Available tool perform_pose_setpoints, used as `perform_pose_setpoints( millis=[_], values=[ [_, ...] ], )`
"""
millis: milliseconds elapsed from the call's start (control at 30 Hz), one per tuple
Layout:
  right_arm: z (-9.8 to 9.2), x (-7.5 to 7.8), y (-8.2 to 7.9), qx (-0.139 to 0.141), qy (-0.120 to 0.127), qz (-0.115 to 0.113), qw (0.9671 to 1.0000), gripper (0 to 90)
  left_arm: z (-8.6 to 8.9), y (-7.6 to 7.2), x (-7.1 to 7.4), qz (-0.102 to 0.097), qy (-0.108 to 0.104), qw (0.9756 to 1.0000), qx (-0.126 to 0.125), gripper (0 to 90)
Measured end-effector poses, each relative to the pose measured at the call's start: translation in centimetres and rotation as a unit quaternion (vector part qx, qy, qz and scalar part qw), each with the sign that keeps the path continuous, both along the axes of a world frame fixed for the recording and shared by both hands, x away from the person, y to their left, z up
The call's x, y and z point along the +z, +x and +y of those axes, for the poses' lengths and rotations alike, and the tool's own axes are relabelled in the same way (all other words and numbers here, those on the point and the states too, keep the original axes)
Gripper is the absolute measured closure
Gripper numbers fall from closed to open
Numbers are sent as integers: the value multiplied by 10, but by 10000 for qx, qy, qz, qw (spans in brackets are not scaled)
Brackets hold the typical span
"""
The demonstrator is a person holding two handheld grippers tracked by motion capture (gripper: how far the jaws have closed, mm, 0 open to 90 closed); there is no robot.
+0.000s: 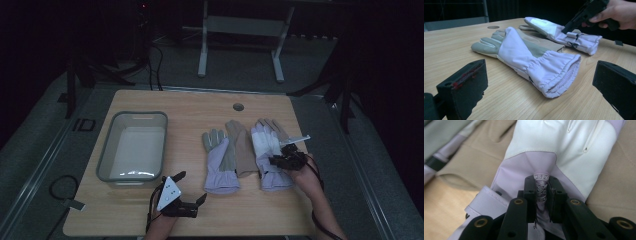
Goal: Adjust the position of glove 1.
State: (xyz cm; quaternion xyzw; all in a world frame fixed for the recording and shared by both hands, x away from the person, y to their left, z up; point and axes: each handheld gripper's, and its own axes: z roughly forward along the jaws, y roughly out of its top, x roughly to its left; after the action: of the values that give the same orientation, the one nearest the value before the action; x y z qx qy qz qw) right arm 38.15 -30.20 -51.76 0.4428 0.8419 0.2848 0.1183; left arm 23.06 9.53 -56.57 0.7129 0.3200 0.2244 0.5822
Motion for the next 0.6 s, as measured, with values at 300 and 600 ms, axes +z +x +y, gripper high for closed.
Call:
perform_pose_setpoints(
  millis=[300,600],
  values=[
    [-10,32,-23,-214,473,-284,9982,795,0,0,0,2,7,10000,30,0],
    [-2,84,-37,-428,678,-638,9947,796,0,0,0,-9,2,10000,63,0]
  ],
)
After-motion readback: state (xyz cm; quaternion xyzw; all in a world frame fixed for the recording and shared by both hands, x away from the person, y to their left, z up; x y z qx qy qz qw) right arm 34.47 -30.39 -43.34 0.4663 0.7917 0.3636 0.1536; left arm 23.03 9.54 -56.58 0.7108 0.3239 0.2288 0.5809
